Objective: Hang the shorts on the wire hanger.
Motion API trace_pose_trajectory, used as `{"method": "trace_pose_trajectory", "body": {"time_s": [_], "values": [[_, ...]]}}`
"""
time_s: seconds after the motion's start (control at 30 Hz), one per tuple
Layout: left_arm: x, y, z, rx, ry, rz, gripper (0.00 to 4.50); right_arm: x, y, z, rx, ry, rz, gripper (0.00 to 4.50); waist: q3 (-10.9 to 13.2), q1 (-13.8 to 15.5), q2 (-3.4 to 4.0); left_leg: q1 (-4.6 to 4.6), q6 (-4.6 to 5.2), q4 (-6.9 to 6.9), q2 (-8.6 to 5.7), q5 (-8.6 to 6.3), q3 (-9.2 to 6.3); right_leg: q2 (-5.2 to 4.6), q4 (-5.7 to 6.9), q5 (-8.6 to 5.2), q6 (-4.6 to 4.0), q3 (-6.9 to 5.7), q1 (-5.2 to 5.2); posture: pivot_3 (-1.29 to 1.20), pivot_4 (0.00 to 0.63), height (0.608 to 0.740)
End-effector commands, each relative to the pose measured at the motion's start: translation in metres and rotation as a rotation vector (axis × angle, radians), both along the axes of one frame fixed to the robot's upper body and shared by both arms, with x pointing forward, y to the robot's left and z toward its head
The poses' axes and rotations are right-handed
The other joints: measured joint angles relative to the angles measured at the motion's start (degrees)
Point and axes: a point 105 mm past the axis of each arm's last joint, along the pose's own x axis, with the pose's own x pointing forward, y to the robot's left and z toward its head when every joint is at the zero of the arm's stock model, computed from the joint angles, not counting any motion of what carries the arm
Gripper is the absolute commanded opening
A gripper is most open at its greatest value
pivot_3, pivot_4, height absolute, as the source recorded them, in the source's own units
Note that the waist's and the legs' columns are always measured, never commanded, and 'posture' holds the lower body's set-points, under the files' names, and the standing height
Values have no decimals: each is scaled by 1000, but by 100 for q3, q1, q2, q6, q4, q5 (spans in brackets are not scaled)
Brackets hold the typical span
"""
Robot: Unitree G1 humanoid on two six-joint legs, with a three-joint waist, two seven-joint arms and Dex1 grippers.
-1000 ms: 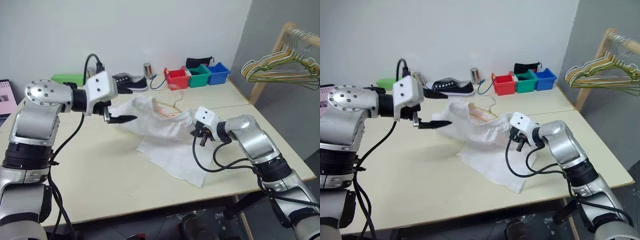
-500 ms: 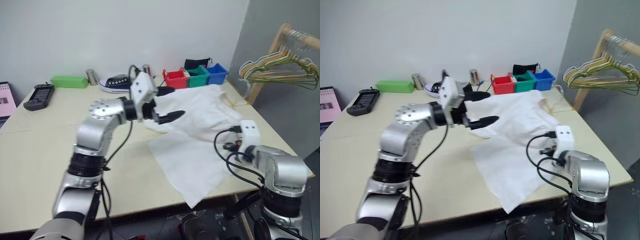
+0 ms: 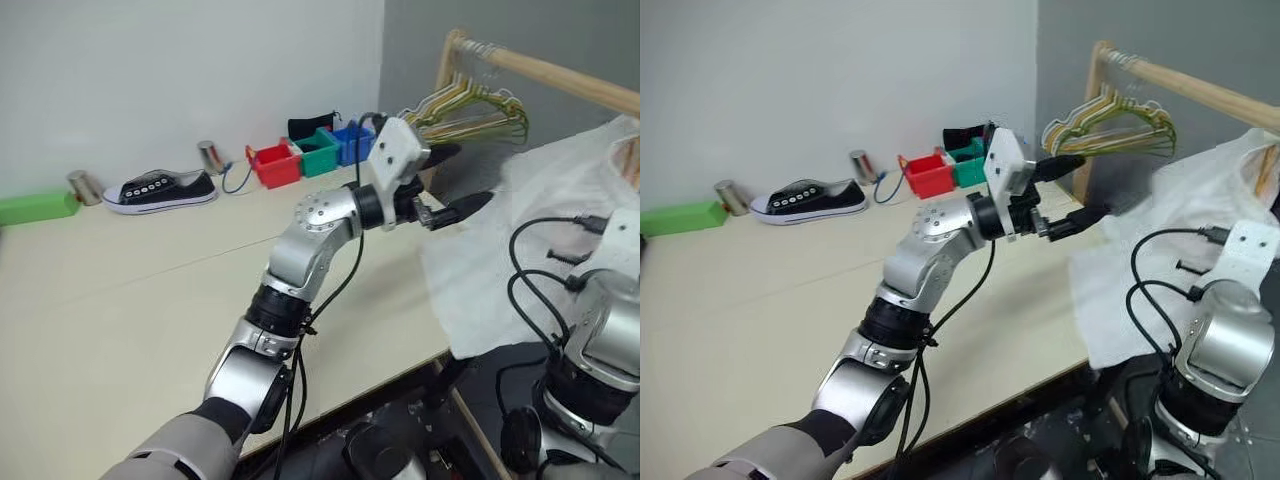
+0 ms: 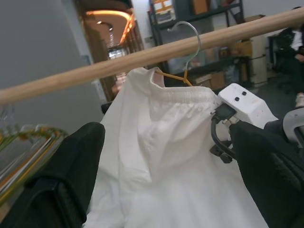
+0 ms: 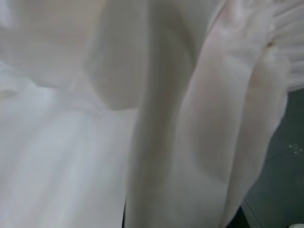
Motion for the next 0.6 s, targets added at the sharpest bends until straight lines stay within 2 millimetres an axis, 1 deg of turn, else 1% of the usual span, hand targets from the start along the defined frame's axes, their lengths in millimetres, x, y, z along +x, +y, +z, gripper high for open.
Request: {"method": "trace_pose_trajectory", "body": {"time_s": [0.03, 0.13, 0.17, 0.23, 0.27, 0.37, 0.43, 0.5, 0.57, 0.6], "values": [[-1, 0, 10, -13, -55, 7, 4438, 13, -5, 24, 10, -90, 2, 0, -1, -74, 1, 4, 1, -5, 0, 0, 3, -1, -7, 0, 1, 2, 7, -529, 22, 740], [-3, -1, 9, -11, -59, 0, 4438, 22, -9, 27, 58, -90, 9, 0, 0, -91, 1, 6, 1, -5, -2, -1, 7, -4, -9, 0, 2, 4, 9, -512, 20, 740], [-4, -1, 9, -12, -60, 0, 4438, 24, -10, 25, 90, -74, 13, 0, 0, -85, 0, 6, 1, -5, -2, -1, 8, -4, -10, 1, 3, 5, 11, -501, 21, 740], [-3, 2, 11, -23, -58, 15, 4438, 29, -9, 17, 211, -49, 22, 0, 0, -74, 0, 12, 2, -6, -2, -1, 5, -5, -11, 0, 3, 2, 18, -495, 21, 740], [-3, 3, 12, -26, -57, 23, 4438, 31, -10, 15, 237, -39, 28, 0, 0, -70, 0, 15, 2, -6, -3, -1, 6, -5, -13, 0, 3, 3, 20, -488, 20, 740], [-3, 6, 10, -22, -56, 38, 4438, 33, -10, 11, 298, -27, 34, 0, 0, -25, 0, 21, 2, -12, -3, -1, 5, -5, -17, 0, 2, 1, 29, -477, 20, 740], [-2, 9, 5, -13, -51, 56, 4438, 33, -9, 4, 356, -5, 30, 0, 0, -13, 1, 24, 2, -17, -3, -1, 5, -5, -17, -1, 1, 2, 29, -464, 19, 740], [-2, 11, 2, -8, -48, 66, 4438, 35, -7, 0, 381, 7, 37, 0, 0, -8, 1, 27, 2, -18, -3, -1, 6, -5, -17, -1, 1, 3, 31, -460, 19, 740], [-2, 13, 3, -11, -47, 74, 4438, 36, -6, 0, 384, 7, 35, 0, 0, 18, 1, 30, 2, -18, -2, 0, 4, -5, -17, -1, 2, 1, 36, -453, 18, 740], [-2, 14, 3, -13, -47, 78, 4479, 37, -5, 2, 376, 3, 45, 265, 0, 37, 1, 31, 2, -18, -3, -1, 3, -5, -17, -1, 2, 1, 38, -450, 17, 740]]}}
